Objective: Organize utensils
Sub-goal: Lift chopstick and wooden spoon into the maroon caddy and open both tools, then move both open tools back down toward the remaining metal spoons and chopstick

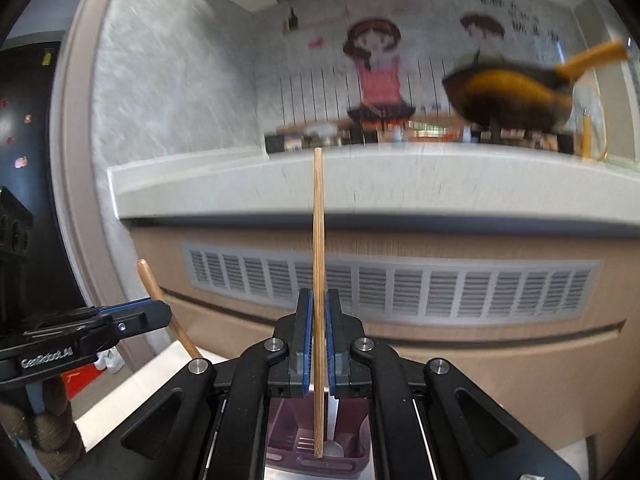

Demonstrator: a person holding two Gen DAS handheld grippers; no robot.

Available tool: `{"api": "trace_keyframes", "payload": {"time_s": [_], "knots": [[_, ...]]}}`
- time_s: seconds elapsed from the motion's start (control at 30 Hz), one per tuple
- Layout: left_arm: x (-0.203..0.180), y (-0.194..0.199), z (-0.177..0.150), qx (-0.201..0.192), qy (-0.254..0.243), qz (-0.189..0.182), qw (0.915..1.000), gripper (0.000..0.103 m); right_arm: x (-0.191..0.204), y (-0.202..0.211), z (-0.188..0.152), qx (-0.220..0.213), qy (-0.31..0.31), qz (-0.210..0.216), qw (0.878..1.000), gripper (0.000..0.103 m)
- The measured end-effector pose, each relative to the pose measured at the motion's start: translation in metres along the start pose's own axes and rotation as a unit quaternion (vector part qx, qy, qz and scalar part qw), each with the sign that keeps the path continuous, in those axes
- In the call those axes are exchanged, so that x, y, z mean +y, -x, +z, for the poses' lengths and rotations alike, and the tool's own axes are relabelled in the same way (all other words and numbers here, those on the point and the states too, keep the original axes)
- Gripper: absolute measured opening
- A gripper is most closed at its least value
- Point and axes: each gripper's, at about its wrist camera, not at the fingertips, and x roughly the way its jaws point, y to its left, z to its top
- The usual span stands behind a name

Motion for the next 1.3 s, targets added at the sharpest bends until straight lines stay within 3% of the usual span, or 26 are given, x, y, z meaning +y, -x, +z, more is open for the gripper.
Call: {"api": "trace_keyframes", "payload": {"time_s": [0.23,0.33,0.4,0.47,0.57,0.63,0.67,0.73,0.77,0.87,1.0,1.13,1.3], "knots": [[0.012,-0.038,-0.026,0.045,0.007,-0.005,0.9990,0.011,-0.011,-0.042,-0.034,0.042,-0.013,-0.012,0.999,0.005],[0.012,-0.047,-0.039,0.070,0.008,-0.027,0.9972,0.015,-0.016,-0.053,-0.050,0.096,-0.026,0.005,0.995,0.008],[0.011,-0.045,-0.045,0.073,-0.002,-0.022,0.9971,0.036,-0.020,-0.053,-0.062,0.125,-0.038,0.010,0.991,0.008],[0.007,-0.035,-0.047,0.062,-0.009,-0.015,0.9979,0.048,-0.022,-0.044,-0.070,0.130,-0.038,-0.004,0.991,0.008],[0.006,-0.009,-0.049,0.043,-0.011,-0.005,0.9990,0.051,-0.019,-0.016,-0.076,0.122,-0.034,-0.014,0.992,0.022],[0.010,0.012,-0.056,0.032,-0.006,0.017,0.9993,0.054,-0.014,0.006,-0.080,0.110,-0.024,-0.028,0.993,0.041],[0.013,0.021,-0.059,0.027,-0.003,0.027,0.9993,0.056,-0.011,0.016,-0.082,0.103,-0.018,-0.036,0.994,0.046],[0.020,0.040,-0.072,0.017,0.000,0.061,0.9980,0.059,-0.001,0.035,-0.088,0.086,-0.005,-0.050,0.995,0.059],[0.023,0.048,-0.080,0.015,-0.001,0.082,0.9965,0.060,0.004,0.044,-0.093,0.081,0.000,-0.052,0.995,0.061],[0.033,0.060,-0.104,0.038,0.002,0.113,0.9929,0.060,0.016,0.062,-0.109,0.088,0.008,-0.039,0.995,0.062],[0.048,0.079,-0.141,0.068,0.019,0.134,0.9884,0.060,0.035,0.062,-0.136,0.151,0.019,-0.025,0.988,0.062],[0.063,0.091,-0.158,0.081,0.040,0.158,0.9834,0.060,0.054,0.051,-0.173,0.227,0.030,-0.005,0.973,0.060],[0.088,0.097,-0.161,0.092,0.075,0.169,0.9785,0.060,0.071,0.028,-0.196,0.290,0.042,0.009,0.956,0.055]]}}
